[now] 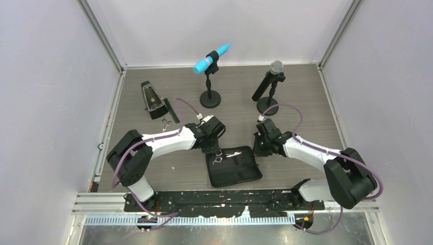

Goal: Sort the hair-cutting tools
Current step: Place the scissors in the hairdressing tool bag.

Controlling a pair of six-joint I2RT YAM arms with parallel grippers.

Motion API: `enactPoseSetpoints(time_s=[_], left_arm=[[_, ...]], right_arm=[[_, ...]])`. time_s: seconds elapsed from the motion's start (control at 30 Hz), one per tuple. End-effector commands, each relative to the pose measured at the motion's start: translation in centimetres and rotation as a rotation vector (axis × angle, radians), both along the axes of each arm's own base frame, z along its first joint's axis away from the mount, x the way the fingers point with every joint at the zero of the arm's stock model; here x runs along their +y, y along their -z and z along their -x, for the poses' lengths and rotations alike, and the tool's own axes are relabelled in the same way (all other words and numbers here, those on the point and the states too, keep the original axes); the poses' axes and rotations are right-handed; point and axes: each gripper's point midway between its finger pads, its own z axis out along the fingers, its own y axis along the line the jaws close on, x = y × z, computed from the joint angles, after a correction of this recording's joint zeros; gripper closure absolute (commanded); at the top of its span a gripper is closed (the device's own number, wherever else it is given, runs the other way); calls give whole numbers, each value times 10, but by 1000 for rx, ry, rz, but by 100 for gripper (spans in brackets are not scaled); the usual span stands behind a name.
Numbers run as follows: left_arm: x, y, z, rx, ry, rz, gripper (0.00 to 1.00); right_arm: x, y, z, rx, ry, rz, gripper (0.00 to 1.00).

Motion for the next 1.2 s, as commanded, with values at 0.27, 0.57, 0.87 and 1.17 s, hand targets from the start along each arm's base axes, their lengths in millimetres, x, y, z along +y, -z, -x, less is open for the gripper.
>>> enactPoseSetpoints(time_s=[0.27,0.57,0.87,1.17], left_arm=[[-37,-34,-8,-90,42,202,72],[28,-62,-8,-263,134,-12,33],[21,-38,2,-189,371,-70,34],[26,1,3,-12,441,-187,48]], right_arm=[[15,-1,-4,-27,-13,-57,95],[6,-9,-11,-84,-69,10,95],[15,-18,-25,-121,-172,34,95],[18,-18,-27,-119,-197,34,95]])
